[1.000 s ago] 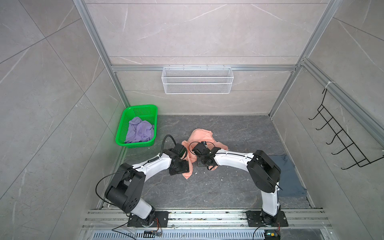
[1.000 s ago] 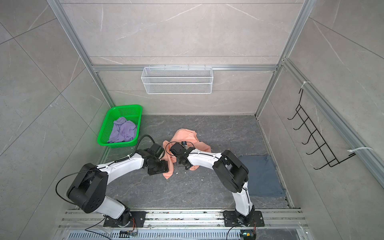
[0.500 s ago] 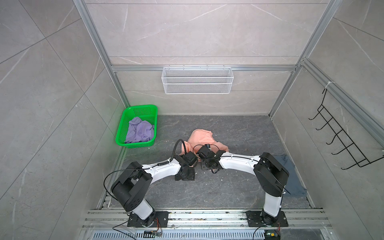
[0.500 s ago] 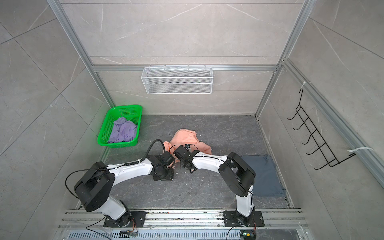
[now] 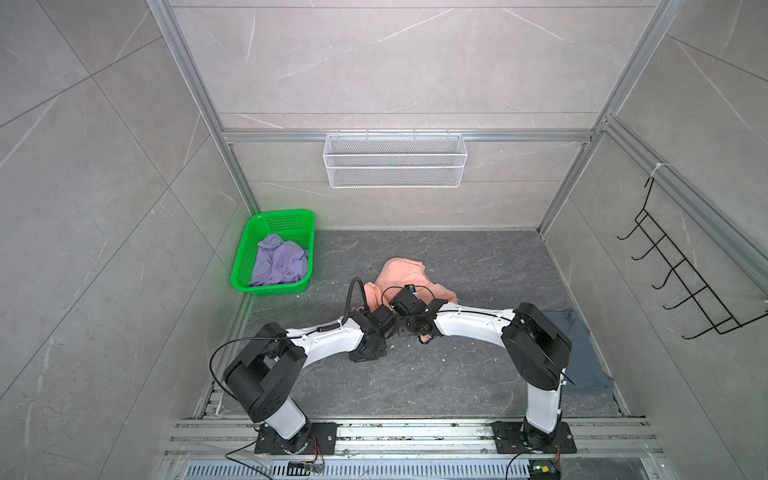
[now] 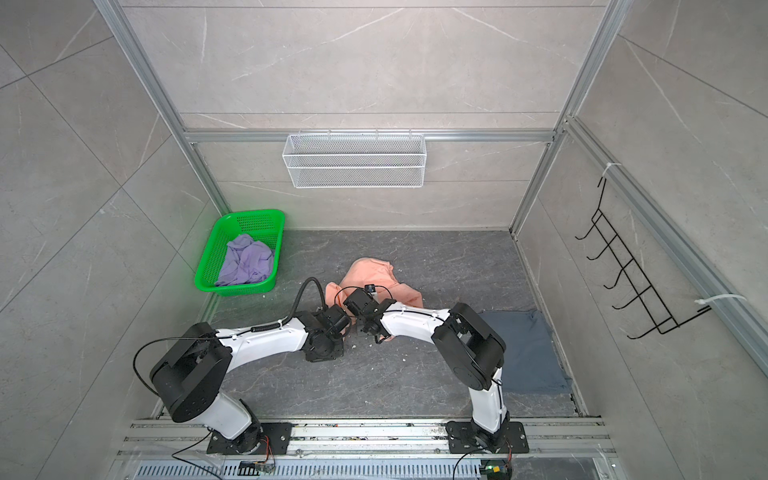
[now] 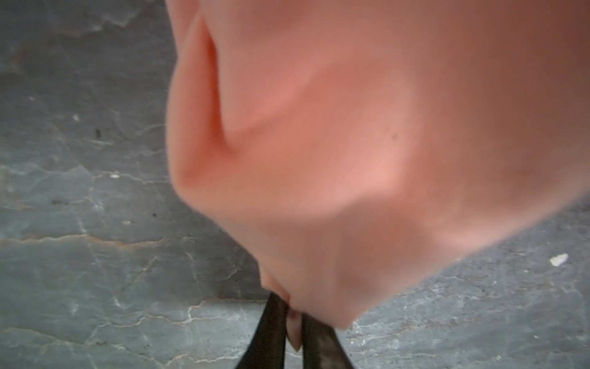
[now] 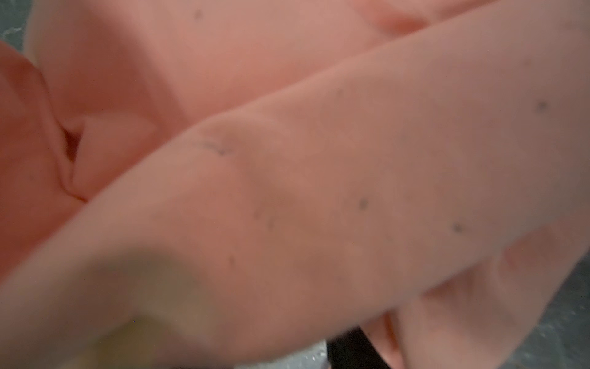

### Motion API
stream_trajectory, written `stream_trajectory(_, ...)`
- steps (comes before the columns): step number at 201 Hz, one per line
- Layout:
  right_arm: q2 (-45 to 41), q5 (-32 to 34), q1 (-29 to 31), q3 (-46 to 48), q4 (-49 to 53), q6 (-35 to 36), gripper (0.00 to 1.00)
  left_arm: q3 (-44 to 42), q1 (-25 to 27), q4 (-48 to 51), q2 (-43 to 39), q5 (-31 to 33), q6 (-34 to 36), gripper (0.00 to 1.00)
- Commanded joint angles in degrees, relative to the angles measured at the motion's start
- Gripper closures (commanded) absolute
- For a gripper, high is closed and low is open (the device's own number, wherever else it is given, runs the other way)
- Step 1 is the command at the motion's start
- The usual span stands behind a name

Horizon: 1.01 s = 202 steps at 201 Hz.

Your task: Fold and stack the t-shirts

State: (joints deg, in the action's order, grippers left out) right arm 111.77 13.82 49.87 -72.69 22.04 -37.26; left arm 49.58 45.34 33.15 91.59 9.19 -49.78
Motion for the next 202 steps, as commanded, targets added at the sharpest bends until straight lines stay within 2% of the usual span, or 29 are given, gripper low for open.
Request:
stream_trajectory(1,3.36,-0.33,-0.04,-2.60,-0.34,1.48,0.54,-0.83,-0.10,4.60,0.37,3.11,-1.72,0.96)
stream_trajectory(12,4.36,-0.03,-0.01,-3.18,0.08,1.19,0.55,-0.72,-0.09,4.91,0.04,3.39,-1.73,1.00)
stream_trajectory(94,3.79,2.58,-0.03,0.58,-0.33,3.80,0.57,-0.99,-0.25,8.22,-3.05,5.45,-3.04,1.00)
stream_trajectory(102,4.43,2.82,0.02,-0.10,0.39,4.11,0.60,-0.73,-0.33,8.81,-3.64,5.94,-3.14,1.00)
stream_trajectory(128,4.43,2.83,-0.01,-0.12,0.55,4.09,0.81,-0.28,-1.03,10.34,-6.31,7.31,-3.57,1.00)
stream_trajectory(155,2.98,3.57,-0.02,0.60,1.47,3.86,0.94,-0.46,-3.07,10.56,-9.90,7.70,-4.21,1.00)
stream_trajectory(173,0.63,4.57,-0.03,2.12,1.75,3.60,0.98,-0.58,-5.27,10.24,-12.48,7.08,-4.32,1.00)
stream_trajectory(202,-6.62,4.14,-0.03,5.37,2.55,5.34,0.98,0.54,-8.86,10.13,-16.48,6.13,-3.20,1.00)
